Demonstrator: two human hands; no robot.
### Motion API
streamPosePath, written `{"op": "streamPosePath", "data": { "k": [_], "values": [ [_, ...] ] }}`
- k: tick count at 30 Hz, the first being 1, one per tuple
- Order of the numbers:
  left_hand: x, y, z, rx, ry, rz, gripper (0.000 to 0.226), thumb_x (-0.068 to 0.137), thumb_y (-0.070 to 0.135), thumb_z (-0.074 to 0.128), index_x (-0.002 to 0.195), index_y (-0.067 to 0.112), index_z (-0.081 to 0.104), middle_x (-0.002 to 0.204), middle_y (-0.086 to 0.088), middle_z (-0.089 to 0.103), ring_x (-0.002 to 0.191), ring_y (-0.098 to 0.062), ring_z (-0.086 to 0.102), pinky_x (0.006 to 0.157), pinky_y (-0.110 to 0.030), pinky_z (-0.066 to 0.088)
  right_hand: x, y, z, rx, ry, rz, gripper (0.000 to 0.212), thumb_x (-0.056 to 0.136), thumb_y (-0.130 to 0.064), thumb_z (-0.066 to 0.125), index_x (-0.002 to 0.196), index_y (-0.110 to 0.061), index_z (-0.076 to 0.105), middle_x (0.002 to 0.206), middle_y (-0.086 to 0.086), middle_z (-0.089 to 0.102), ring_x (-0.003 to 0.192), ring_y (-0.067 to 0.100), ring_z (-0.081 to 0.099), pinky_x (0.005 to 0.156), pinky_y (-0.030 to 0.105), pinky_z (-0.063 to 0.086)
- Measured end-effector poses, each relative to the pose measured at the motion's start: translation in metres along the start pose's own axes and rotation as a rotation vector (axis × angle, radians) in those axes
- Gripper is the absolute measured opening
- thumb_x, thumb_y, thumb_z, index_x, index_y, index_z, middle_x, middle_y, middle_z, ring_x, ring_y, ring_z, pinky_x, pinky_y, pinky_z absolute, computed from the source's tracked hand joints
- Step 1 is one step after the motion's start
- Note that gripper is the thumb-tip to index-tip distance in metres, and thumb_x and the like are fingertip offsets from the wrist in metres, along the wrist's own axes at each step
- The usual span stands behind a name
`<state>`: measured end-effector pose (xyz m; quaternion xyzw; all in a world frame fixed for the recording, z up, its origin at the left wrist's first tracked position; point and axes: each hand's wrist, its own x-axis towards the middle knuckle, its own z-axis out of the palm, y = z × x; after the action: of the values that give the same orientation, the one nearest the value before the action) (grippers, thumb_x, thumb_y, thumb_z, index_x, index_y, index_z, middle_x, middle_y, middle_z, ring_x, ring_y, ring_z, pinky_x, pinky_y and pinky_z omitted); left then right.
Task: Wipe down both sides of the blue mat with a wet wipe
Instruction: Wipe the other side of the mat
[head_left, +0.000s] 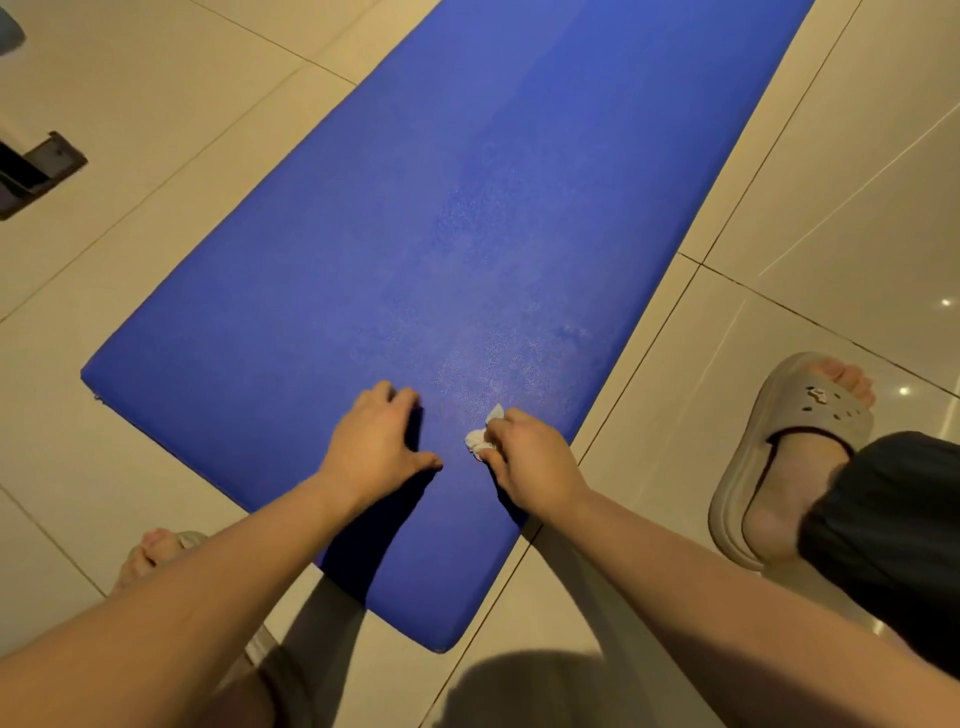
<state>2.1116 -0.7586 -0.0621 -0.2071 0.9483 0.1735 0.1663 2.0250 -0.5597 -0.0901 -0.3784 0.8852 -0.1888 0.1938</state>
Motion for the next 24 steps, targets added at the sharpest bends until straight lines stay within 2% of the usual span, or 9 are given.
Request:
{"op": "streamPosePath", "data": {
  "k": [3, 5, 8, 11, 13, 16, 18, 21, 24],
  "values": [
    [-0.002, -0.019, -0.013, 0.191, -0.233, -0.206, 0.145, 0.045, 0.075, 0.087, 0.156, 0.016, 0.014, 0.159, -0.016, 0.014, 0.147, -0.038, 0.018, 0.105, -0.056, 0.041, 0.018, 0.017, -0.011, -0.127, 0.021, -0.053, 0.014, 0.1, -0.025, 0.055, 0.1, -0.012, 0.06, 0.102, 0.006, 0.056, 0.087, 0.028, 0.06, 0.063, 0.032, 0.036],
    [-0.004, -0.02, -0.008, 0.265, -0.339, -0.221, 0.161, 0.046, 0.071, 0.089, 0.159, 0.012, -0.009, 0.164, -0.019, -0.012, 0.153, -0.041, -0.005, 0.112, -0.061, 0.033, 0.041, 0.039, -0.028, -0.148, 0.136, 0.09, 0.012, 0.097, -0.024, 0.058, 0.096, -0.012, 0.06, 0.101, 0.008, 0.053, 0.082, 0.03, 0.058, 0.06, 0.034, 0.041],
    [-0.003, -0.016, 0.003, 0.268, -0.33, -0.23, 0.165, 0.047, 0.064, 0.093, 0.157, 0.009, -0.017, 0.162, -0.023, -0.022, 0.151, -0.044, -0.015, 0.114, -0.064, 0.032, 0.061, 0.058, -0.04, -0.15, 0.22, 0.269, 0.014, 0.097, -0.023, 0.059, 0.096, -0.009, 0.061, 0.104, 0.012, 0.054, 0.082, 0.033, 0.058, 0.064, 0.041, 0.051],
    [-0.003, -0.016, 0.006, 0.261, -0.311, -0.239, 0.166, 0.045, 0.063, 0.094, 0.157, 0.008, -0.017, 0.162, -0.024, -0.023, 0.151, -0.044, -0.016, 0.113, -0.066, 0.03, 0.039, 0.029, -0.022, -0.065, 0.178, 0.261, 0.012, 0.097, -0.018, 0.061, 0.092, -0.01, 0.054, 0.098, 0.011, 0.055, 0.077, 0.033, 0.059, 0.06, 0.036, 0.04],
    [-0.002, -0.015, 0.006, 0.26, -0.317, -0.24, 0.167, 0.045, 0.062, 0.095, 0.156, 0.007, -0.017, 0.161, -0.025, -0.024, 0.15, -0.045, -0.017, 0.113, -0.067, 0.029, 0.006, 0.004, -0.003, -0.017, 0.094, 0.188, 0.014, 0.096, -0.018, 0.062, 0.089, -0.014, 0.05, 0.097, 0.01, 0.054, 0.074, 0.033, 0.059, 0.06, 0.037, 0.042],
    [-0.001, -0.012, 0.007, 0.268, -0.32, -0.24, 0.167, 0.045, 0.061, 0.095, 0.156, 0.006, -0.016, 0.161, -0.026, -0.023, 0.15, -0.047, -0.017, 0.113, -0.069, 0.028, -0.037, -0.023, 0.015, -0.05, -0.1, -0.037, 0.019, 0.083, -0.01, 0.071, 0.095, -0.014, 0.057, 0.102, 0.012, 0.057, 0.073, 0.034, 0.063, 0.06, 0.041, 0.051],
    [0.0, -0.012, 0.007, 0.267, -0.318, -0.248, 0.168, 0.044, 0.061, 0.095, 0.156, 0.006, -0.016, 0.161, -0.026, -0.023, 0.15, -0.047, -0.017, 0.113, -0.069, 0.028, -0.037, -0.019, 0.009, -0.09, -0.168, -0.134, 0.027, 0.075, -0.004, 0.073, 0.096, -0.013, 0.06, 0.1, 0.013, 0.06, 0.073, 0.036, 0.064, 0.058, 0.038, 0.048],
    [-0.001, -0.012, 0.007, 0.273, -0.32, -0.253, 0.167, 0.045, 0.06, 0.096, 0.156, 0.006, -0.016, 0.161, -0.026, -0.023, 0.15, -0.047, -0.017, 0.113, -0.069, 0.027, -0.003, 0.011, -0.016, -0.072, -0.018, 0.045, 0.019, 0.088, -0.008, 0.066, 0.099, -0.018, 0.054, 0.102, 0.008, 0.063, 0.085, 0.033, 0.063, 0.066, 0.031, 0.038],
    [-0.001, -0.013, 0.008, 0.263, -0.318, -0.256, 0.168, 0.044, 0.06, 0.096, 0.156, 0.007, -0.017, 0.161, -0.025, -0.023, 0.15, -0.046, -0.017, 0.114, -0.069, 0.026, 0.028, 0.052, -0.037, -0.042, 0.183, 0.261, 0.019, 0.092, -0.014, 0.063, 0.104, -0.016, 0.049, 0.102, 0.009, 0.066, 0.084, 0.035, 0.064, 0.065, 0.034, 0.046]
  ]
}}
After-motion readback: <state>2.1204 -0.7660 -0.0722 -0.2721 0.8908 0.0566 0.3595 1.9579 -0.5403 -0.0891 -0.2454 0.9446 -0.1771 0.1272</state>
